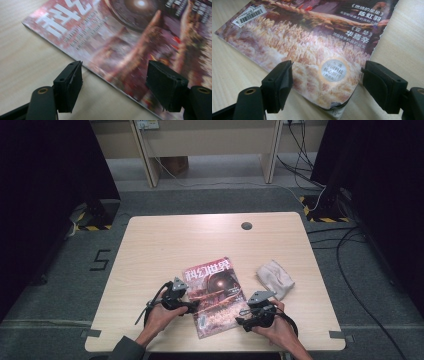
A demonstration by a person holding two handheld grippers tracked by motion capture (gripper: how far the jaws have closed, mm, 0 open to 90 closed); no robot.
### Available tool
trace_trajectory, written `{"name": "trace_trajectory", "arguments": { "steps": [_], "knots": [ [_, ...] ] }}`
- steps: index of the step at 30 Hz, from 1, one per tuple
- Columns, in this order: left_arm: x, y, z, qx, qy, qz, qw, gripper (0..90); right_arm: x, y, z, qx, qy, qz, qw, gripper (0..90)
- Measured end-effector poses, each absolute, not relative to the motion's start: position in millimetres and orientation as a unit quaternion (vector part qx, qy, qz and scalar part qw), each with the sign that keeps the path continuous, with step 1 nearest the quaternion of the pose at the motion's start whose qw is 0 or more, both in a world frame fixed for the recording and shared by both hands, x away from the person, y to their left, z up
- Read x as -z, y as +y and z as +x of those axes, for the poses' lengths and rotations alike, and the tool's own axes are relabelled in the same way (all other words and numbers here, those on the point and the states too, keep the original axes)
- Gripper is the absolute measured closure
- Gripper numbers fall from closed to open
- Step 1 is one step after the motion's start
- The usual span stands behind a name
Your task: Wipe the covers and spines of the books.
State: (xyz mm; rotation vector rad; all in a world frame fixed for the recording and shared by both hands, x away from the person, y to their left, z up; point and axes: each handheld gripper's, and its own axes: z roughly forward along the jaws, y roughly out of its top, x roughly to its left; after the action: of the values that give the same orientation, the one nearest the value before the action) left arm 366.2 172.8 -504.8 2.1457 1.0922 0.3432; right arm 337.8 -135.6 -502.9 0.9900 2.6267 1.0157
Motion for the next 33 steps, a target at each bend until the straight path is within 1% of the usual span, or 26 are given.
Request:
{"name": "trace_trajectory", "arguments": {
  "steps": [3, 8, 11, 13, 15, 19, 27, 29, 33],
  "knots": [
    [505, 172, 355, -0.130, 0.419, 0.830, 0.344, 28.5, 504, -132, 328, -0.343, 0.878, 0.327, 0.074, 22.4],
    [505, 173, 356, -0.123, 0.423, 0.829, 0.345, 29.6, 503, -124, 316, -0.322, 0.891, 0.306, 0.097, 22.3],
    [506, 172, 357, -0.114, 0.420, 0.830, 0.348, 32.7, 504, -122, 314, -0.319, 0.892, 0.304, 0.101, 21.6],
    [507, 172, 360, -0.104, 0.424, 0.827, 0.355, 33.2, 505, -121, 313, -0.318, 0.891, 0.308, 0.104, 20.9],
    [507, 171, 362, -0.106, 0.422, 0.828, 0.354, 33.3, 505, -120, 313, -0.318, 0.890, 0.309, 0.106, 20.8],
    [508, 173, 374, -0.108, 0.427, 0.823, 0.358, 34.8, 506, -114, 313, -0.318, 0.884, 0.320, 0.120, 20.8],
    [507, 172, 395, -0.120, 0.436, 0.817, 0.358, 35.7, 506, -103, 325, -0.317, 0.875, 0.341, 0.129, 20.6],
    [507, 171, 403, -0.131, 0.438, 0.816, 0.354, 35.6, 506, -100, 327, -0.317, 0.874, 0.343, 0.135, 20.3],
    [507, 172, 407, -0.133, 0.441, 0.815, 0.353, 35.9, 507, -95, 330, -0.315, 0.874, 0.342, 0.138, 20.1]
  ]
}}
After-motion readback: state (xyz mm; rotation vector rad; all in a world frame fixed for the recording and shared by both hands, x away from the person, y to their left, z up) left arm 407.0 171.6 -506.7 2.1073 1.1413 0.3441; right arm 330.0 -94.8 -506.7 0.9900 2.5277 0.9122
